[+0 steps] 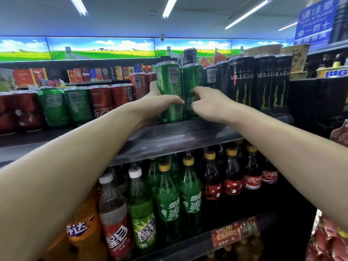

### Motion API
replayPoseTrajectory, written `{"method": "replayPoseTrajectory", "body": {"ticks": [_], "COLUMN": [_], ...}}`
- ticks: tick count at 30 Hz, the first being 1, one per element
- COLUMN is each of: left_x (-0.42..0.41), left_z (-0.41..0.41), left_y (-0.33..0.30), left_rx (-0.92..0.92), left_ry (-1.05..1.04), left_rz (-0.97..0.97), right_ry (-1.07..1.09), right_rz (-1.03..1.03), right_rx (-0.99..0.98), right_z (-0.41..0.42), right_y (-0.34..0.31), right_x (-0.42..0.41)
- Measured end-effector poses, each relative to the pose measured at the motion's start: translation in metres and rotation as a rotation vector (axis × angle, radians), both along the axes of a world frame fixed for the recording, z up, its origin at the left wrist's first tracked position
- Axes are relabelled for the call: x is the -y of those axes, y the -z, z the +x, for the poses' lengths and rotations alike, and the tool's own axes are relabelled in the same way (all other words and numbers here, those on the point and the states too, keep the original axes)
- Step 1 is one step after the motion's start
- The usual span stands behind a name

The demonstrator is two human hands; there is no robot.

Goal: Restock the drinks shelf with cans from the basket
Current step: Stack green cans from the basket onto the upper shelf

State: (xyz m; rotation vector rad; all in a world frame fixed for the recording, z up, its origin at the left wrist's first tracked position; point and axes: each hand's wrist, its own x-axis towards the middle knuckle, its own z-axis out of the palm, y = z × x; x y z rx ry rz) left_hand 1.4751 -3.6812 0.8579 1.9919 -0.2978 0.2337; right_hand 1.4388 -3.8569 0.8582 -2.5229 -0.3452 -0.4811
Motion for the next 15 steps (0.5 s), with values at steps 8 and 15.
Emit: {"method": "replayPoseTrajectory", "body": {"ticks": [8, 15], "left_x": [0.004, 0.015], "left_z": [0.005, 0.013], "left_y": [0.001, -0.009], "left_rx": [0.105, 0.132], "left_ry": [-0.085, -0.110], "left_rz": [0.117, 0.076], "right_ry": [0.059, 0.040], "right_rz": [-0.072, -0.062], "right_rx": [-0.133, -0.158], "right_z": [0.037, 0.049], "right_y": [-0.011, -0.002], "right_x": [-0.006, -0.006]}}
